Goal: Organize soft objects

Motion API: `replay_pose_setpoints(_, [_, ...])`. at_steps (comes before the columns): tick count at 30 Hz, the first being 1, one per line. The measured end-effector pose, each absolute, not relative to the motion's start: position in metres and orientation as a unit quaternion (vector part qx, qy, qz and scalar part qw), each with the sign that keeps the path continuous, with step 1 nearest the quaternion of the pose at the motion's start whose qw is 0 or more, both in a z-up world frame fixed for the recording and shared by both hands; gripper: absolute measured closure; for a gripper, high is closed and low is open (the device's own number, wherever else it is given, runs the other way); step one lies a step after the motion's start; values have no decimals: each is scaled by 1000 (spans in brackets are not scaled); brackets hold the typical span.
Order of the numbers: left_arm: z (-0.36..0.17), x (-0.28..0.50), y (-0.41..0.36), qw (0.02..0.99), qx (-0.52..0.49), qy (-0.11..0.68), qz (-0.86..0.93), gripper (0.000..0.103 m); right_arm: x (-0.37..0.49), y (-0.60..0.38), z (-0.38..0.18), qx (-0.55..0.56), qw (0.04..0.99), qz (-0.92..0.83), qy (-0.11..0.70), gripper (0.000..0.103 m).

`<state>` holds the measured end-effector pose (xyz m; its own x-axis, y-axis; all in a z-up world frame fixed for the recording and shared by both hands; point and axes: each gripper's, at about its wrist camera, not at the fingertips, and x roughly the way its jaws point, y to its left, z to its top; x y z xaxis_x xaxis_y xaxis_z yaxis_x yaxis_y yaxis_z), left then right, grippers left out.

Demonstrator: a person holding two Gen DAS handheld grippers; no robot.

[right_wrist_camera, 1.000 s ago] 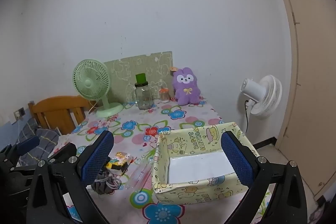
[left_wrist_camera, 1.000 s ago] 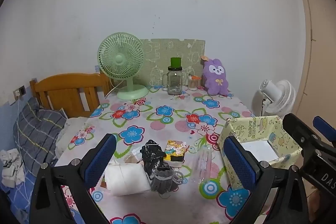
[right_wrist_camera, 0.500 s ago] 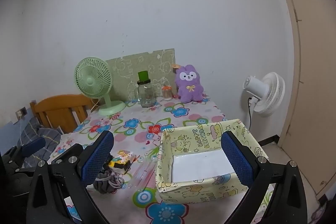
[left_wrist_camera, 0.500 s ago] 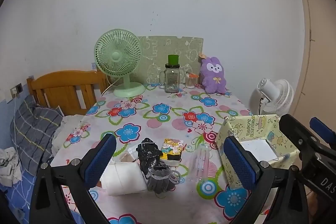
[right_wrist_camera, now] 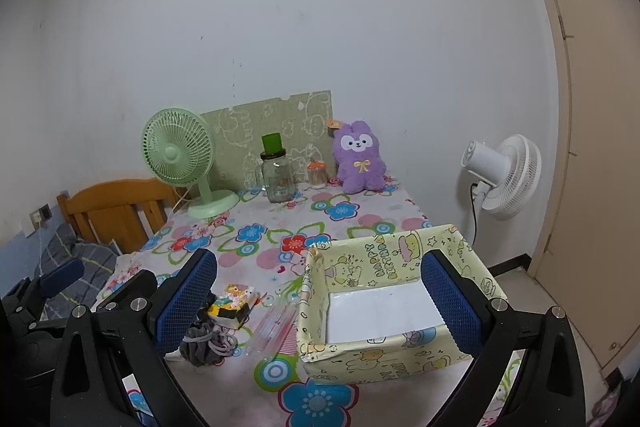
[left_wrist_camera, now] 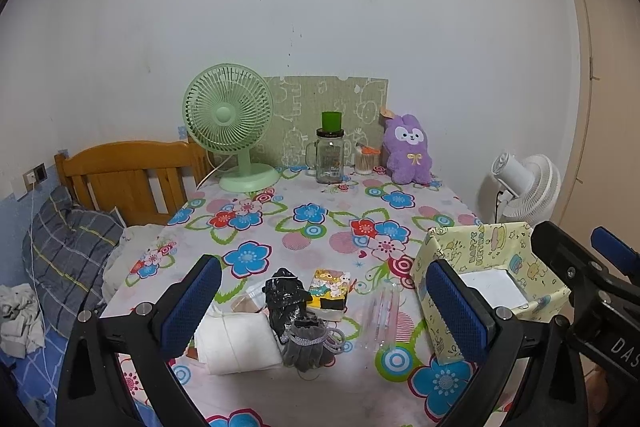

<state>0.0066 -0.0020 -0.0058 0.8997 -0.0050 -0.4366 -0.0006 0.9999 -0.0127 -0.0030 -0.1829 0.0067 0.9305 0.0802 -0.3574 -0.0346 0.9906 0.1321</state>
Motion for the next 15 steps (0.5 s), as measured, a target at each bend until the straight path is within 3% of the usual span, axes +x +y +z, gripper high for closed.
replay_pose_setpoints(15, [-4, -1, 0, 976, -6, 218, 0, 0, -8, -184, 12, 61, 981, 28, 185, 0])
